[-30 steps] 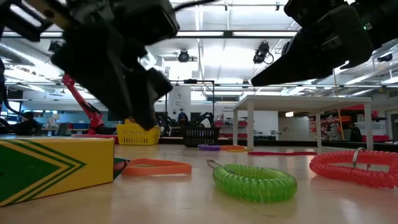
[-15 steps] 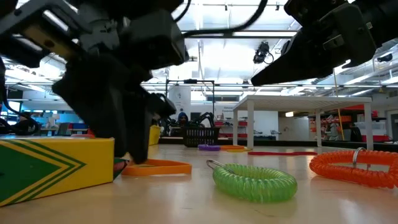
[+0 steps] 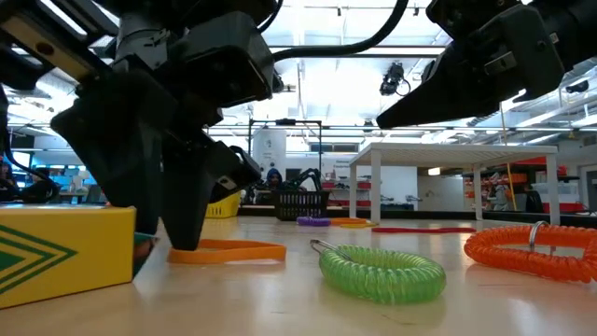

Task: Pick & Place Office Desk Supplies
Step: Put the left yellow crayon box into the yellow bin

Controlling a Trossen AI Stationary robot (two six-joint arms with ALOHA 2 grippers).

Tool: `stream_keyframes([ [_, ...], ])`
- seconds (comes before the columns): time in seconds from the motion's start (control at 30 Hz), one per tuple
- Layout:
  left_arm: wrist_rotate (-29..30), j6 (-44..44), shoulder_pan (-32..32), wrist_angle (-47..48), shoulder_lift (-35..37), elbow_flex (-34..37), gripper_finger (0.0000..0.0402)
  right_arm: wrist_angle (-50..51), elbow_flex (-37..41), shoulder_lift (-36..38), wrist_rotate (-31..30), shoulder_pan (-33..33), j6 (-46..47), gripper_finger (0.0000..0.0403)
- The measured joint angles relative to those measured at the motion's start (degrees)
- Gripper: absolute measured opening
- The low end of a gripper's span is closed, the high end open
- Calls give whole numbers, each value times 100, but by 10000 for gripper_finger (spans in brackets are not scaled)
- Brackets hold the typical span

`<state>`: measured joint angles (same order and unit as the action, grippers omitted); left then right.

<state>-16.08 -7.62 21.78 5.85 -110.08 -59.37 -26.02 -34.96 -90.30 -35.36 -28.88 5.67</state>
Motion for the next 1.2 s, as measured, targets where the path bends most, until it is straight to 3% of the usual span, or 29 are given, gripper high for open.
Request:
stream_keyframes([
  [0.2,-74,10,2,162,0,-189,134,0,0,0,-1,0,-1,17],
  [0.5,83,263,36,1263,5,-815,134,0,0,0,1,1,-3,17],
  [0.93,-243,271,35,1198,-346,-824,133,-31,0,0,1,2,-15,17],
  [1.2,-360,291,39,1210,-348,-822,77,-37,1,0,1,2,-17,17],
])
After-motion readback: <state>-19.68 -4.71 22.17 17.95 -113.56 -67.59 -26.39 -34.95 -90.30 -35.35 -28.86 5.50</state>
